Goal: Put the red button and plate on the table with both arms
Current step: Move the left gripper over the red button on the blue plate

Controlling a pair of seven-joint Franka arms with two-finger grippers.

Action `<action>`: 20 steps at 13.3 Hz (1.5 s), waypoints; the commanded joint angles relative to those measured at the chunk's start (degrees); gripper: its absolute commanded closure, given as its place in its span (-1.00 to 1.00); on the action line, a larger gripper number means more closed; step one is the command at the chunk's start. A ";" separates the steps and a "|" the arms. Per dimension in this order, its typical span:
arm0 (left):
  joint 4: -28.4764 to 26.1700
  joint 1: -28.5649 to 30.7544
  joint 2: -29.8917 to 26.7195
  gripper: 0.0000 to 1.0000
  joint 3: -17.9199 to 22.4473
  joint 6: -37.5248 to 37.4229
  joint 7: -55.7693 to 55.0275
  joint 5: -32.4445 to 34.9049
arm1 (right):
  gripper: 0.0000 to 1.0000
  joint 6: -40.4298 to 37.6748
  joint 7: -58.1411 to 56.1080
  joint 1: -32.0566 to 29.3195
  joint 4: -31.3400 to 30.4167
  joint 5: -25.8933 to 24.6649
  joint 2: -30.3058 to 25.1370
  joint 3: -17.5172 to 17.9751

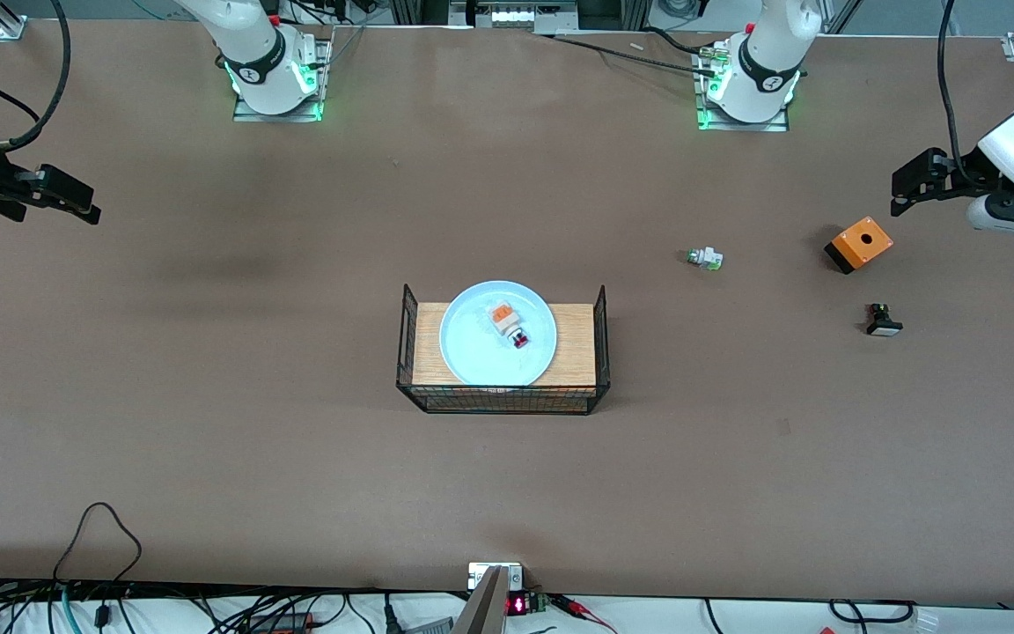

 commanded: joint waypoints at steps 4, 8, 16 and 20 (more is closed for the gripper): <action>-0.67 0.05 -1.33 -1.00 -0.49 -1.53 -0.58 -1.06 | -1.00 -0.76 -0.54 -0.27 0.30 -0.99 -0.53 0.41; -0.67 -0.83 -1.25 -1.00 -3.65 -1.63 -9.58 -7.10 | -1.00 -0.67 -0.54 -0.27 0.30 -1.43 -0.53 0.32; -0.67 -5.22 4.19 -1.00 -17.98 12.41 -51.09 -14.60 | -1.00 -0.58 -0.54 -0.27 0.30 -1.43 -0.53 0.41; -0.58 -7.85 7.36 -1.00 -18.16 16.38 -57.50 -14.07 | -1.00 -0.41 -0.54 -0.27 0.30 -1.43 -0.53 0.41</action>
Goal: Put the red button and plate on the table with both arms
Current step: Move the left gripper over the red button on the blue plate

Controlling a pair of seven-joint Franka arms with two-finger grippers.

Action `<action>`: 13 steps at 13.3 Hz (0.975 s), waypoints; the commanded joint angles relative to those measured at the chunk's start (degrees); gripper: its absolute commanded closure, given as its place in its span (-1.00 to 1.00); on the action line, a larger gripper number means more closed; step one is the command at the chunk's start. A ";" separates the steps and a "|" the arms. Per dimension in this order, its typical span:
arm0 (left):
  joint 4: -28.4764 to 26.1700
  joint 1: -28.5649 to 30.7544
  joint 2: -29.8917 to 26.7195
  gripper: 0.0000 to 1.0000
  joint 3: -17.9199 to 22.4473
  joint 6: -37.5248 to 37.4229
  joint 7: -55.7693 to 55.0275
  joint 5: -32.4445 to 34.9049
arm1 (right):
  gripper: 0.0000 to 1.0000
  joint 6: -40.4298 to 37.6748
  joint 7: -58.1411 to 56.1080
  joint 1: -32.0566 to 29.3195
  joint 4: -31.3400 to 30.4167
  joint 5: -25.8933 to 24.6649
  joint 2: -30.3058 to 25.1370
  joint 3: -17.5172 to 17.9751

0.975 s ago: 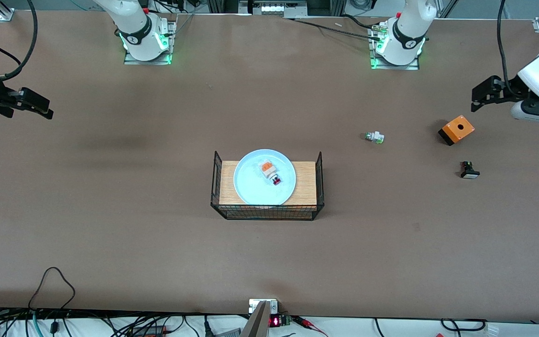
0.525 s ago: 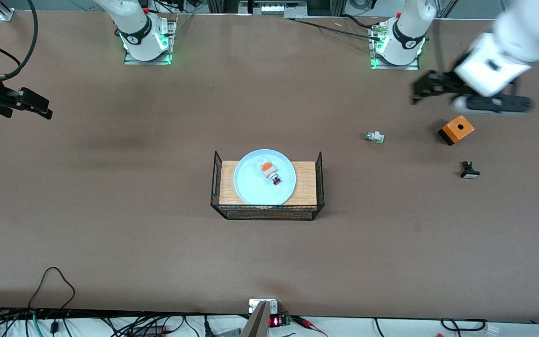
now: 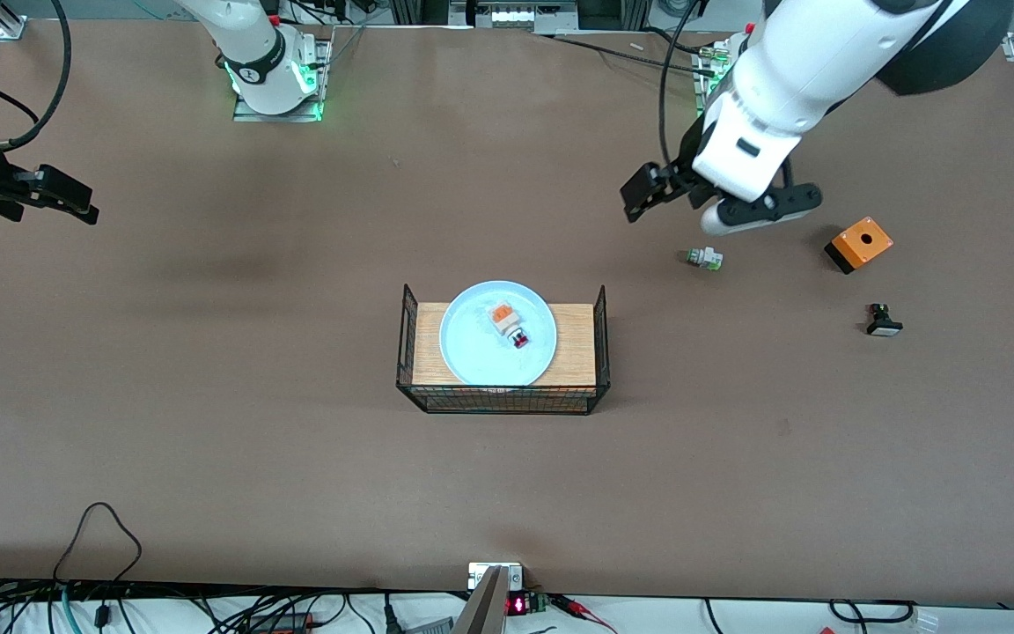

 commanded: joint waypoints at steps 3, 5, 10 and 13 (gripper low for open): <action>1.23 -5.01 5.42 -1.00 0.20 10.41 -16.44 -0.31 | -1.00 -0.32 -0.54 -0.18 0.30 -0.91 -0.53 0.40; 4.47 -7.47 10.16 -1.00 0.20 12.37 -23.47 2.39 | -1.00 -0.32 -0.54 -0.18 0.30 -0.91 -0.53 0.40; 14.66 -13.45 23.70 -1.00 0.55 13.52 -44.31 15.50 | -1.00 -0.32 -0.54 -0.36 0.30 -0.91 -0.53 0.32; 20.12 -16.17 29.68 -1.00 0.73 14.48 -48.02 18.49 | -1.00 -0.23 -0.45 -0.36 0.30 -0.91 -0.53 0.32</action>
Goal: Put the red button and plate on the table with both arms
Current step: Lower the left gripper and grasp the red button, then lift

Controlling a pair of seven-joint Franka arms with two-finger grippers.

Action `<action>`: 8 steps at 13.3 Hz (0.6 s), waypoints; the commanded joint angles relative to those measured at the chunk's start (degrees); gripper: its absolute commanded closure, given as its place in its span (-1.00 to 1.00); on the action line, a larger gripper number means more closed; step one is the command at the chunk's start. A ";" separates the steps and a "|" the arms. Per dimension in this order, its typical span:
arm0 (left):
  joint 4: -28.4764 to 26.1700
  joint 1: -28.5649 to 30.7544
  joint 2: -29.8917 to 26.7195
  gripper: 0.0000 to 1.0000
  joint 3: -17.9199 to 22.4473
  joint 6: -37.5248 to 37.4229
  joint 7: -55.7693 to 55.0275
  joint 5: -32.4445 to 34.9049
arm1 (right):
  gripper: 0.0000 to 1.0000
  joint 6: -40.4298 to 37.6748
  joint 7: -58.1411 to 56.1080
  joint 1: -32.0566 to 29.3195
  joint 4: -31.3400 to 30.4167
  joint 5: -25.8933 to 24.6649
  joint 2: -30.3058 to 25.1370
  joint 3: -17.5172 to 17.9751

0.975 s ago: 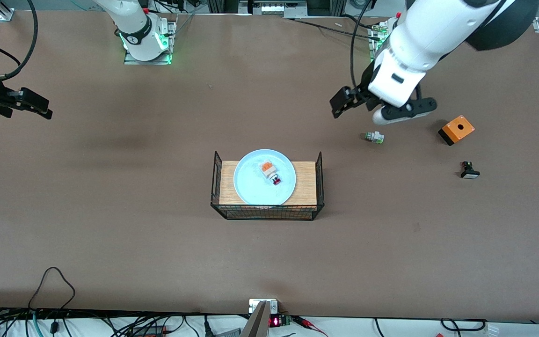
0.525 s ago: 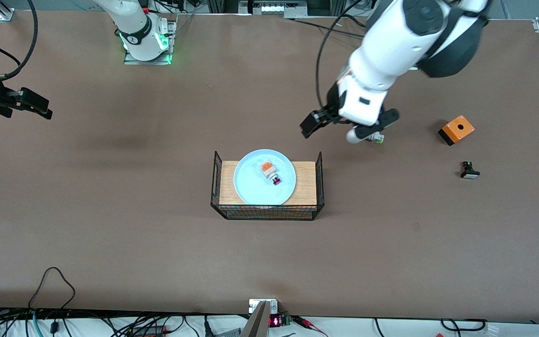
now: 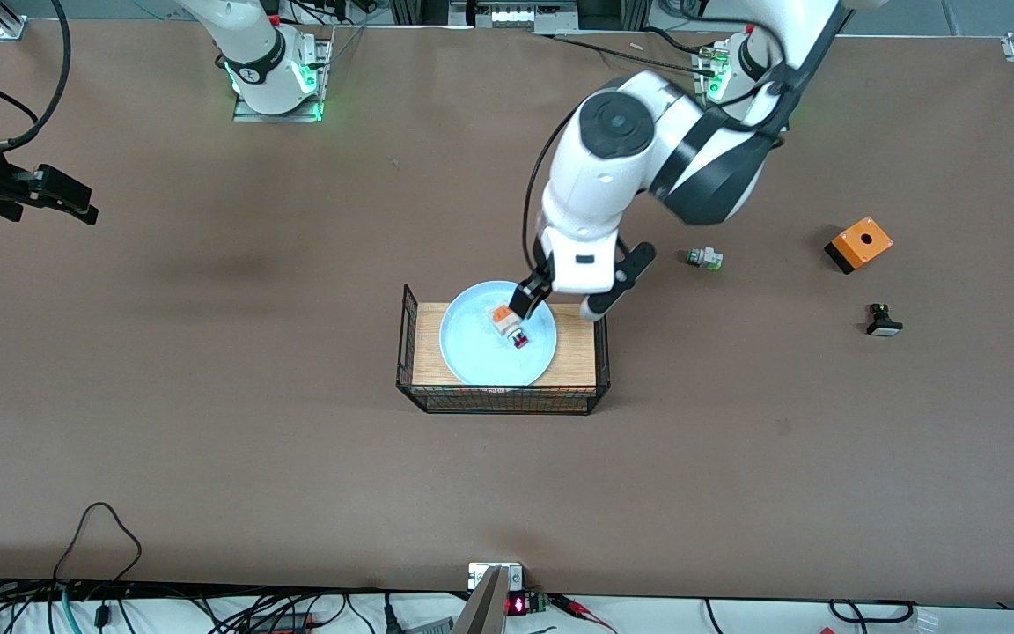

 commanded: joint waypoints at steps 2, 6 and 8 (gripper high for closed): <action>7.67 -3.58 7.07 -1.00 0.85 1.96 -2.42 5.26 | -1.00 -0.09 -0.54 -0.45 0.20 -0.80 -0.44 0.23; 6.44 -5.61 10.24 -1.00 0.41 5.14 -1.98 16.78 | -1.00 0.26 -0.54 -0.45 0.12 -0.80 -0.35 0.23; 6.08 -6.22 11.03 -0.79 0.41 5.23 -1.46 18.63 | -1.00 0.35 -0.54 -0.45 0.20 -0.72 -0.27 0.23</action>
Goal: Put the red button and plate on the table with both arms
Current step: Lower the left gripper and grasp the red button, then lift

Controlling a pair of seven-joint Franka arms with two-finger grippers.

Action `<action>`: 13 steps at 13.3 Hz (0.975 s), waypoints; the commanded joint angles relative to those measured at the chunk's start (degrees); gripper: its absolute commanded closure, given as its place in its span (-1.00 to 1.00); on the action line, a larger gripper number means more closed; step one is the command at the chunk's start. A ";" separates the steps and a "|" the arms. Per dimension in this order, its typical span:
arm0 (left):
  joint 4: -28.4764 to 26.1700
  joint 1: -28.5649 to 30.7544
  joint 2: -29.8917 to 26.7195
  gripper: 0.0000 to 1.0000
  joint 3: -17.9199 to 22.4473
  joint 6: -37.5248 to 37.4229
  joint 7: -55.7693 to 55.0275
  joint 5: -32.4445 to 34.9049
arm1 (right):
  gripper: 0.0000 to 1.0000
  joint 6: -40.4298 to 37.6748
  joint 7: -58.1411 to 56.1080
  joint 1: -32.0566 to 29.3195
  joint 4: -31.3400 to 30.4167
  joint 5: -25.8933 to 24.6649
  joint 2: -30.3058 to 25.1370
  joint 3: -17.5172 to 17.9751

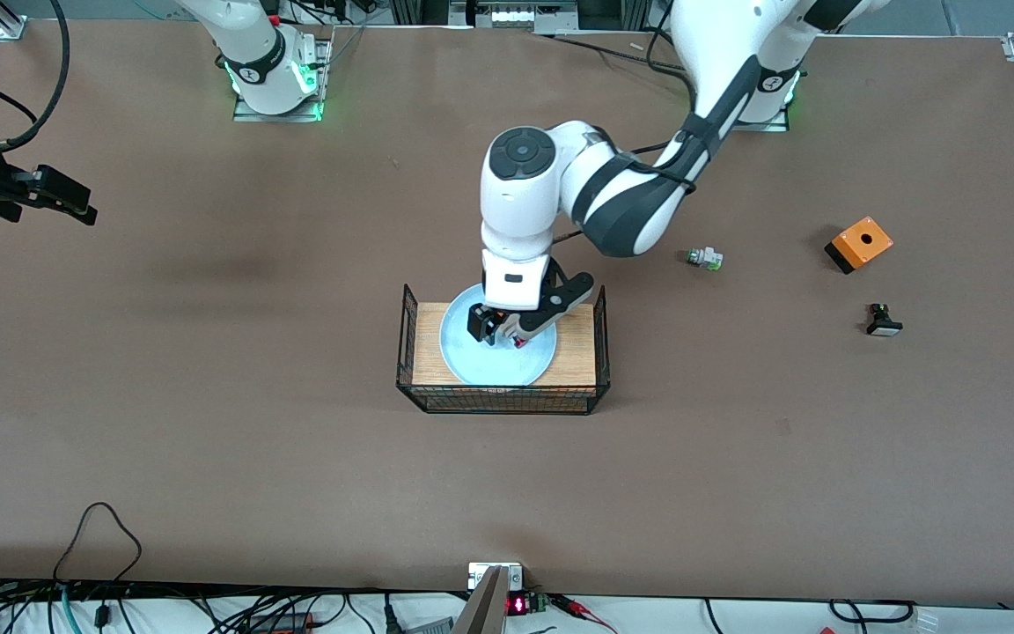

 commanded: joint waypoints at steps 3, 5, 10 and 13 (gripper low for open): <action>1.23 -0.85 0.98 0.23 0.32 -0.03 2.35 2.97 | -1.00 0.18 -1.33 -0.42 0.20 -0.62 -0.27 0.28; 0.44 -0.94 0.81 0.52 0.23 -0.12 2.80 2.96 | -1.00 0.09 -1.33 -0.59 0.20 -0.45 -0.18 0.19; 1.14 0.46 -4.19 0.71 -0.65 -7.46 9.08 1.05 | -1.00 0.18 -1.33 -0.42 0.64 -0.53 0.52 0.19; 1.23 4.75 -11.03 0.71 -0.83 -18.10 26.90 -5.81 | -1.00 -0.43 -1.33 -0.59 0.64 -0.27 0.96 0.19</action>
